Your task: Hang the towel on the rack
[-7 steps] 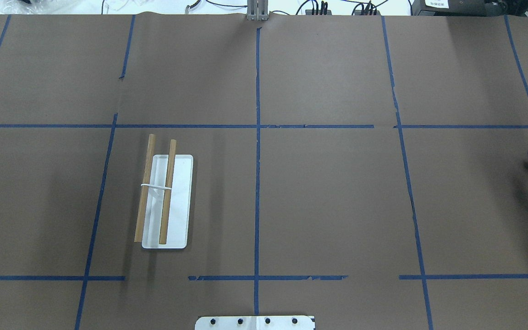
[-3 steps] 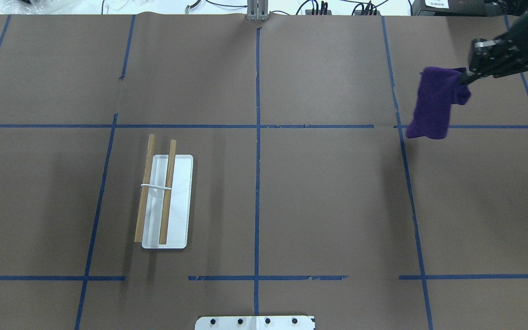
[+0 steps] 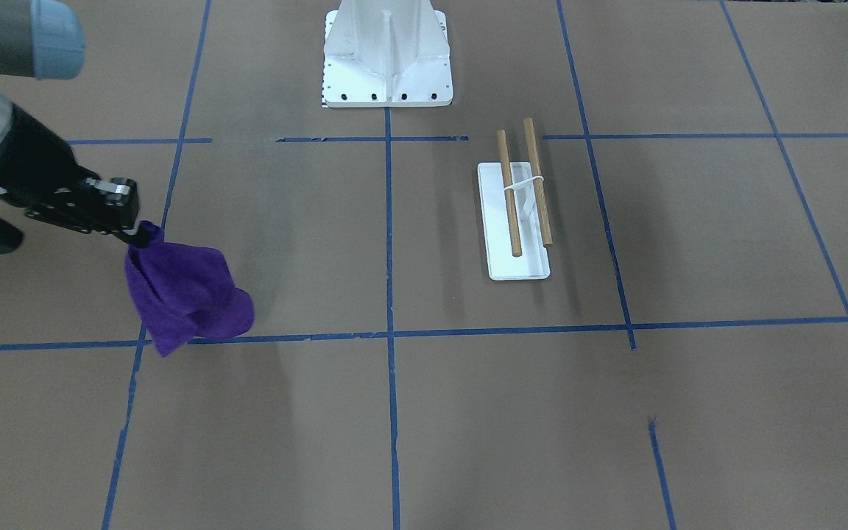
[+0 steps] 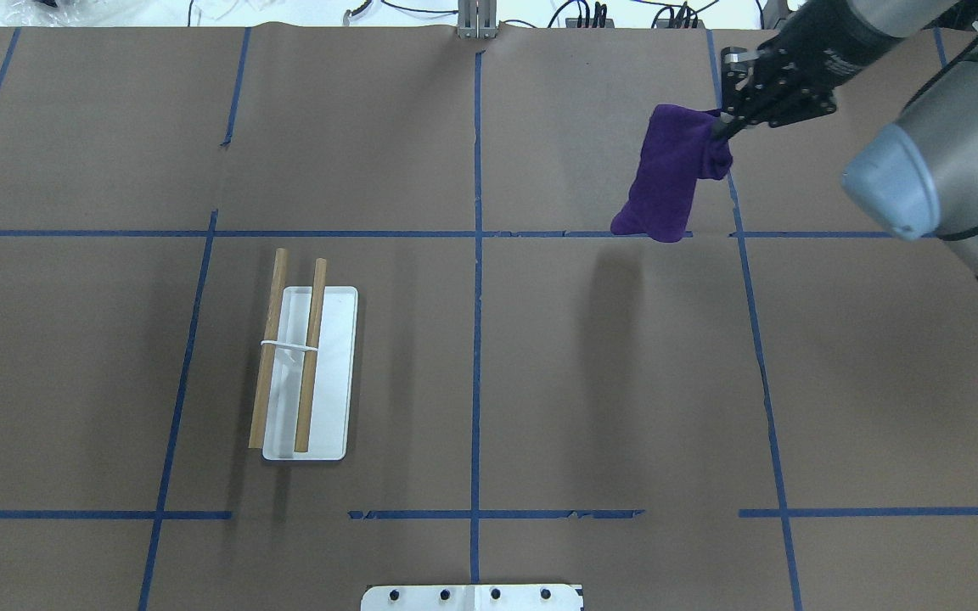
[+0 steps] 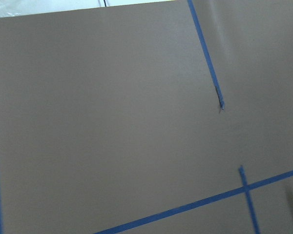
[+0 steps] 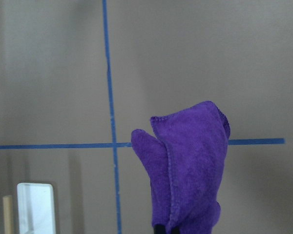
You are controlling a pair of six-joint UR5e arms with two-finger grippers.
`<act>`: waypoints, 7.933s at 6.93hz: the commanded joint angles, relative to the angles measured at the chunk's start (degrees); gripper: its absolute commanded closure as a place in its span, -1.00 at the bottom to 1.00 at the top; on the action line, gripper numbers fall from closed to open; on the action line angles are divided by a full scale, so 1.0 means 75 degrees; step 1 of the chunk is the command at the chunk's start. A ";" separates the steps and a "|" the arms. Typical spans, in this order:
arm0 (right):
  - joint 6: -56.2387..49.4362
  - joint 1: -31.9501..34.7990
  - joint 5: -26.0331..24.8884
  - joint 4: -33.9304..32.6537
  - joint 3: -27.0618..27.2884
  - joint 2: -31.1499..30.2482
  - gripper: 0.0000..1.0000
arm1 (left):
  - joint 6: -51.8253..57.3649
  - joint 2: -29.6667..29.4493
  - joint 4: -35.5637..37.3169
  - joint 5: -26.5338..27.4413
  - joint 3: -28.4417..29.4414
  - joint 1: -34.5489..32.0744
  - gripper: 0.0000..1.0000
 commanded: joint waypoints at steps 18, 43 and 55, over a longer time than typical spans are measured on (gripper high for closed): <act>0.1887 -0.1912 -0.1247 0.1337 0.0819 0.0695 1.00 | -1.0142 -0.3002 -0.2795 0.1423 -0.0153 0.3689 -0.65; 0.1711 -0.1210 -0.1435 0.1442 0.1498 -0.1038 -1.00 | -0.8173 0.1135 -0.5749 0.1212 -0.1466 0.3444 -1.00; -0.8735 0.4190 -0.0216 -0.0031 -0.2338 -0.3914 -1.00 | 0.4214 0.2342 0.0307 0.1142 -0.0774 -0.1080 -1.00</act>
